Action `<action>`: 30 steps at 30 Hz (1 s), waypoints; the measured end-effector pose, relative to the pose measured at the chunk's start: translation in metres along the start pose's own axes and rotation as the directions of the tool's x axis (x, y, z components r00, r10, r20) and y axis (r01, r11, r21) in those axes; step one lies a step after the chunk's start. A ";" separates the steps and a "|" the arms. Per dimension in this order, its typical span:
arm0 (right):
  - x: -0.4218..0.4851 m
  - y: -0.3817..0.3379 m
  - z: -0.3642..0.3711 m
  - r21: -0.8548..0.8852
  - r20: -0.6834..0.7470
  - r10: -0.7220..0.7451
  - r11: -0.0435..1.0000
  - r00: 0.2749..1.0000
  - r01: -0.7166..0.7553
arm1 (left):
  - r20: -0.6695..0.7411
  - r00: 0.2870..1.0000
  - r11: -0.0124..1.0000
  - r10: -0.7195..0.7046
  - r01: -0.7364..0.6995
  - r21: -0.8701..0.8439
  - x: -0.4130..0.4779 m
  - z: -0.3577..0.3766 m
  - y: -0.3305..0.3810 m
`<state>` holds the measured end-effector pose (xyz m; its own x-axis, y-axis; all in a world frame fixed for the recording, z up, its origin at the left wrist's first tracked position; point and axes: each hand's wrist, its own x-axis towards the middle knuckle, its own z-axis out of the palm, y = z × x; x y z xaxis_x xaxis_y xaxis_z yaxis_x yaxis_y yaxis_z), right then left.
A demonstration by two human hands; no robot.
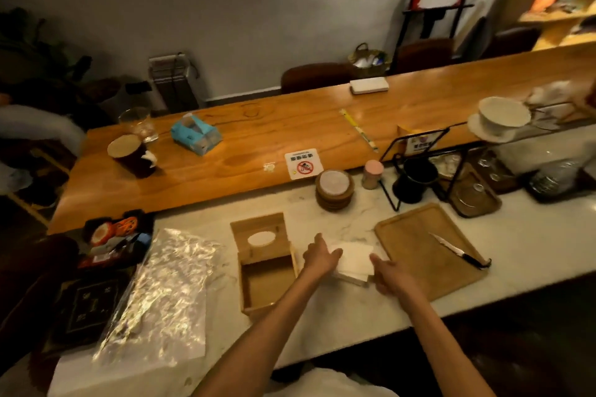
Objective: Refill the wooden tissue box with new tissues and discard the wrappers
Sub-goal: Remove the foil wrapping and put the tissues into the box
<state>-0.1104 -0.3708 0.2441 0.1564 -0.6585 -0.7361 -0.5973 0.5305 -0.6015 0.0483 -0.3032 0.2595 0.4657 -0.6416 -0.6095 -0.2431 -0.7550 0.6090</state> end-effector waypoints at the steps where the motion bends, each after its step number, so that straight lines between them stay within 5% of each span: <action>1: 0.000 -0.002 0.002 0.091 0.020 0.021 0.996 1.000 -0.023 | -0.004 0.998 0.998 -0.058 0.058 0.036 0.012 0.003 0.000; 4: -0.001 -0.012 0.012 0.245 0.060 0.075 0.966 0.995 -0.087 | 0.056 0.977 0.971 -0.207 0.212 -0.113 0.029 0.001 0.001; 9: 0.000 -0.014 0.011 0.176 0.105 0.038 0.983 0.994 -0.056 | 0.146 0.959 0.944 -0.241 0.267 -0.196 0.030 -0.007 -0.001; 14: -0.007 -0.003 -0.001 0.017 0.190 -0.140 0.990 0.972 0.140 | 0.181 0.983 0.991 0.013 0.011 -0.132 0.018 -0.001 -0.014; 19: -0.010 0.025 -0.007 -0.019 0.073 -0.485 0.873 0.871 0.488 | 0.071 0.915 0.917 0.398 -0.395 -0.048 -0.002 0.014 -0.036; 24: -0.009 0.048 0.001 -0.105 0.117 -0.571 0.806 0.812 0.582 | 0.096 0.909 0.912 0.407 -0.410 0.013 -0.005 0.021 -0.037; 30: -0.013 0.045 0.026 0.059 0.046 -0.566 0.824 0.823 0.563 | 0.185 0.902 0.920 0.391 -0.391 -0.035 -0.005 0.023 -0.033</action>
<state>-0.1191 -0.3246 0.2189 0.5031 -0.8176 -0.2800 -0.3580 0.0977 -0.9286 0.0343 -0.2781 0.2305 0.1678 -0.8986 -0.4053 -0.3763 -0.4384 0.8162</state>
